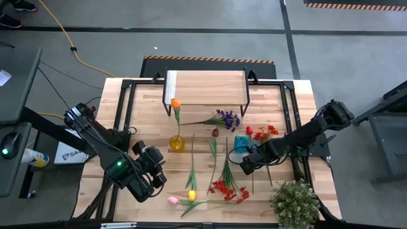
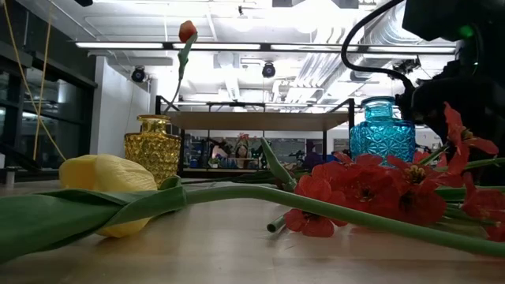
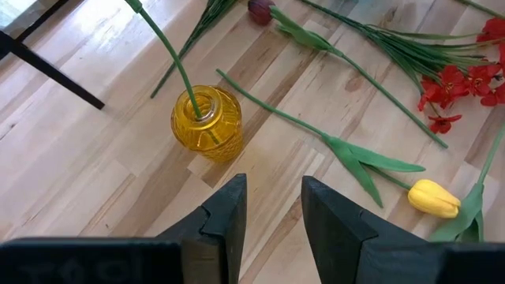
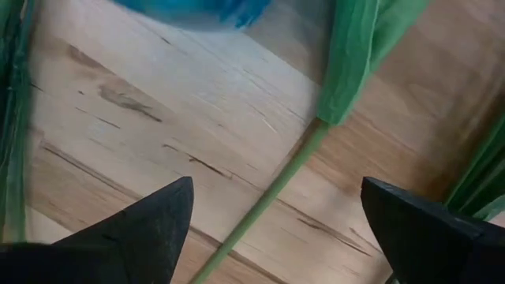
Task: Pick and place flowers into a vace then onto a shelf
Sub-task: Put the red tulip into the yellow vase
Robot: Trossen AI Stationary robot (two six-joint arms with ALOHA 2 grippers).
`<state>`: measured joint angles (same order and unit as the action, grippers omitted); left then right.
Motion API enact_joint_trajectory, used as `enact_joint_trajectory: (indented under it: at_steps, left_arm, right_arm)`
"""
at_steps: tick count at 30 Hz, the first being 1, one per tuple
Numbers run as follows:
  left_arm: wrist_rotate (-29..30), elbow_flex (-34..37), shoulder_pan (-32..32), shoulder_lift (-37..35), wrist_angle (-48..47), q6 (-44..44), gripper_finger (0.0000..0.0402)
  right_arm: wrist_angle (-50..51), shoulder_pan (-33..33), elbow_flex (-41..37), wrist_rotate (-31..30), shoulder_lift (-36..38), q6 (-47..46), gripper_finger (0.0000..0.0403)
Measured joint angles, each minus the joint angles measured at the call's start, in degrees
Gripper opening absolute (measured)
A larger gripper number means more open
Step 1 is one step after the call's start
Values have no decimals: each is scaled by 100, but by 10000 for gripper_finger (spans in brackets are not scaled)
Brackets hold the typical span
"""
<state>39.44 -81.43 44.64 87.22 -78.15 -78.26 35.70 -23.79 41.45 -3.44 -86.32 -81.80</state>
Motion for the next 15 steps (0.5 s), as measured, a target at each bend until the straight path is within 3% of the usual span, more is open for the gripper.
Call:
enact_joint_trajectory:
  at_steps: [15]
  left_arm:
    - [-2,0,0,0,0,52,156]
  right_arm:
    - [26,-303,0,-223,0,-276,328]
